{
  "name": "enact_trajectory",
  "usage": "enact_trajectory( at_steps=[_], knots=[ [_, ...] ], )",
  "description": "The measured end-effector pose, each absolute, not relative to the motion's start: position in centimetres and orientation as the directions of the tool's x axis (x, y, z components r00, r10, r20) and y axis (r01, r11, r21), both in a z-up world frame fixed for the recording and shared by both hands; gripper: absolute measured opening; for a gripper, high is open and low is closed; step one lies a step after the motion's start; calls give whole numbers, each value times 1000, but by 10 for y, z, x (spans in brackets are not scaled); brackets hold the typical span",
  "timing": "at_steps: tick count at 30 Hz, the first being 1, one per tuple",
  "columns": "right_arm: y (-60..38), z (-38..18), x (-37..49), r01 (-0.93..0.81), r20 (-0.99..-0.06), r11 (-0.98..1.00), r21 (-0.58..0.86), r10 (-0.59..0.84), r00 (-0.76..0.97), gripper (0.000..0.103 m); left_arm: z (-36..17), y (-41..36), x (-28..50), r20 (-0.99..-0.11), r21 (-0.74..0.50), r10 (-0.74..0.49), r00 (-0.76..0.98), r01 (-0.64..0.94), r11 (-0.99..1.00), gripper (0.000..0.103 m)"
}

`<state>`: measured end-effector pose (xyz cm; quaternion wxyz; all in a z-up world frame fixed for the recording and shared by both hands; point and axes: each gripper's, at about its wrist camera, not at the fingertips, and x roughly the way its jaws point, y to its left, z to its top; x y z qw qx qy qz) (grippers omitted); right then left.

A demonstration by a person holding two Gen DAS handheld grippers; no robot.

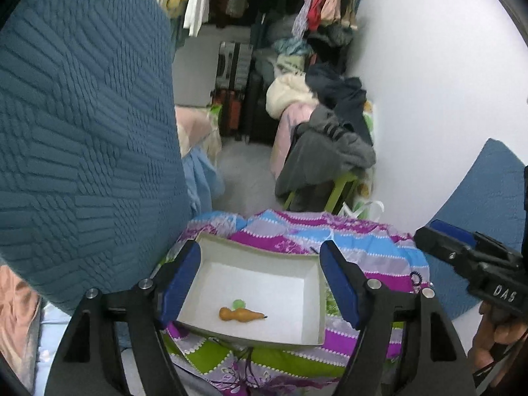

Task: Organize jewelry
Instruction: 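Open both tools to drop the figurine and green clip into the box, then move the right tool to the black hair tie while the left tool grasps the pink bow clip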

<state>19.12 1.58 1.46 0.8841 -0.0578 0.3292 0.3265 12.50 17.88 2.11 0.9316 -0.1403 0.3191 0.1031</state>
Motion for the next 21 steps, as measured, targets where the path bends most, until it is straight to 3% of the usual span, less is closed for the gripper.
enact_trajectory(
  at_steps=[9,21],
  knots=[
    [-44,24,166,-560,-551,821,108,519,654,59,27,141,97,-575,-220,76,814,-244,944,75],
    [-118,-43,150,-458,-580,882,111,432,691,58,-38,62,89,-601,-252,-22,799,-164,954,75]
  ],
)
